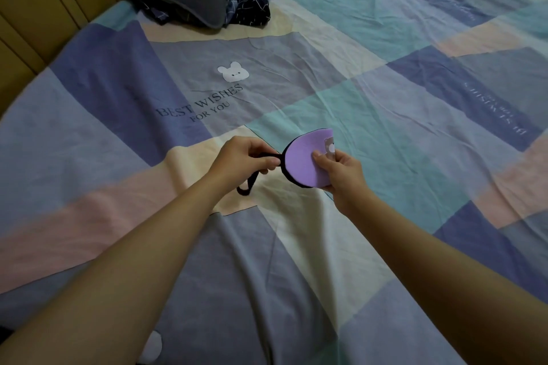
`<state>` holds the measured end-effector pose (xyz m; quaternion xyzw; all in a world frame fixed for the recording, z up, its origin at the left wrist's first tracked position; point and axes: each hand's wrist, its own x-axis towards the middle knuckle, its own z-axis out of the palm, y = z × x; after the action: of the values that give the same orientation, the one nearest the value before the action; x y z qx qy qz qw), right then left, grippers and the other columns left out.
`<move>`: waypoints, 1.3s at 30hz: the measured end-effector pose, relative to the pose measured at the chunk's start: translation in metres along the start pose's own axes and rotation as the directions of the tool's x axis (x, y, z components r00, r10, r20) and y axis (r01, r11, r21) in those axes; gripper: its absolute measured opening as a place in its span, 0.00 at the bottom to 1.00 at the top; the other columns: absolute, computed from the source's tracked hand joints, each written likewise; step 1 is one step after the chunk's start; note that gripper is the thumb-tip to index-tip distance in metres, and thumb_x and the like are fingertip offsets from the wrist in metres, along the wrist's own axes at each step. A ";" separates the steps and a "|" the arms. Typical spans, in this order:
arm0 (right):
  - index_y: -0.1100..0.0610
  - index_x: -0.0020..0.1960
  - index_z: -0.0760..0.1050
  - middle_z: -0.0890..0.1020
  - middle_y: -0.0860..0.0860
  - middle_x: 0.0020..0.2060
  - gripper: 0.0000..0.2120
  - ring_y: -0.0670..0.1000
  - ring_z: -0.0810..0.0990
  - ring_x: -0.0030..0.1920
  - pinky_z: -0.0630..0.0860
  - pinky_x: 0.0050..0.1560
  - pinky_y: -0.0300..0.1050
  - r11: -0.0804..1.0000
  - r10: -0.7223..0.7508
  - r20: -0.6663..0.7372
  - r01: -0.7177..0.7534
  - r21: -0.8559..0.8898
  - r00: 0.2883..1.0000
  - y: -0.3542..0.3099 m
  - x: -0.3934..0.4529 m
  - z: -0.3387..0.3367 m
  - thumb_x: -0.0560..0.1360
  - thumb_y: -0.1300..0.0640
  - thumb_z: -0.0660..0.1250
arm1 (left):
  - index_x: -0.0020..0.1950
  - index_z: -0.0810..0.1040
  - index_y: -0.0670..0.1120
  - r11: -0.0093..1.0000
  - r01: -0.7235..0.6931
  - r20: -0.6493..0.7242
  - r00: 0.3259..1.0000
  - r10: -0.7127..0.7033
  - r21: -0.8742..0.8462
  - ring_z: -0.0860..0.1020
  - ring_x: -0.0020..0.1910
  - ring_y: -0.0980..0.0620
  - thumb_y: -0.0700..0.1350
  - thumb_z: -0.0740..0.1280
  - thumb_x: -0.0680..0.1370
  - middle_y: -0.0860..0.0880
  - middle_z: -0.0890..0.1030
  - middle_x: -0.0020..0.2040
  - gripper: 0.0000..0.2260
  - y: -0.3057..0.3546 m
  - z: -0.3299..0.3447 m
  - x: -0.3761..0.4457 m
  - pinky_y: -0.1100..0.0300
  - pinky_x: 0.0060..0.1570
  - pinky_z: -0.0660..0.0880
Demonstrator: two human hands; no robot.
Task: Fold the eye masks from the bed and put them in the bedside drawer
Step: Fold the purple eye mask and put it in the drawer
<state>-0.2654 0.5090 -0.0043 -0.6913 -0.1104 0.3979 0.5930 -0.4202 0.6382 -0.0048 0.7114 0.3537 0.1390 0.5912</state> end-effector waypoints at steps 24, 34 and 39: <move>0.54 0.30 0.68 0.71 0.48 0.29 0.16 0.51 0.74 0.37 0.73 0.42 0.49 0.987 -0.133 -0.069 0.126 -0.103 0.989 0.019 -0.005 -0.024 0.73 0.62 0.70 | 0.67 0.73 0.50 0.957 0.027 -0.342 0.936 0.077 0.290 0.77 0.54 0.44 0.38 0.54 0.79 0.46 0.81 0.55 0.19 0.037 0.016 0.019 0.58 0.49 0.73; 0.72 0.41 0.71 0.67 0.55 0.37 0.12 0.52 0.66 0.39 0.65 0.42 0.46 0.967 -0.207 -0.161 0.177 -0.181 0.965 0.012 0.003 -0.047 0.74 0.63 0.68 | 0.24 0.74 0.47 0.962 0.198 0.523 0.809 -0.269 0.188 0.69 0.25 0.51 0.53 0.56 0.79 0.50 0.71 0.22 0.25 0.034 -0.018 0.006 0.58 0.38 0.68; 0.63 0.36 0.69 0.65 0.55 0.34 0.12 0.52 0.64 0.37 0.63 0.39 0.46 0.976 -0.156 -0.102 0.138 -0.168 0.982 0.028 -0.010 -0.040 0.74 0.62 0.69 | 0.35 0.81 0.42 0.398 0.173 0.229 0.968 0.098 -0.901 0.79 0.33 0.50 0.45 0.58 0.71 0.48 0.81 0.33 0.14 0.053 -0.009 0.004 0.60 0.41 0.78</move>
<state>-0.2534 0.4656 -0.0260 -0.7484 -0.1587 0.3024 0.5686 -0.4050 0.6444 0.0466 0.2734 0.1593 0.2076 0.9256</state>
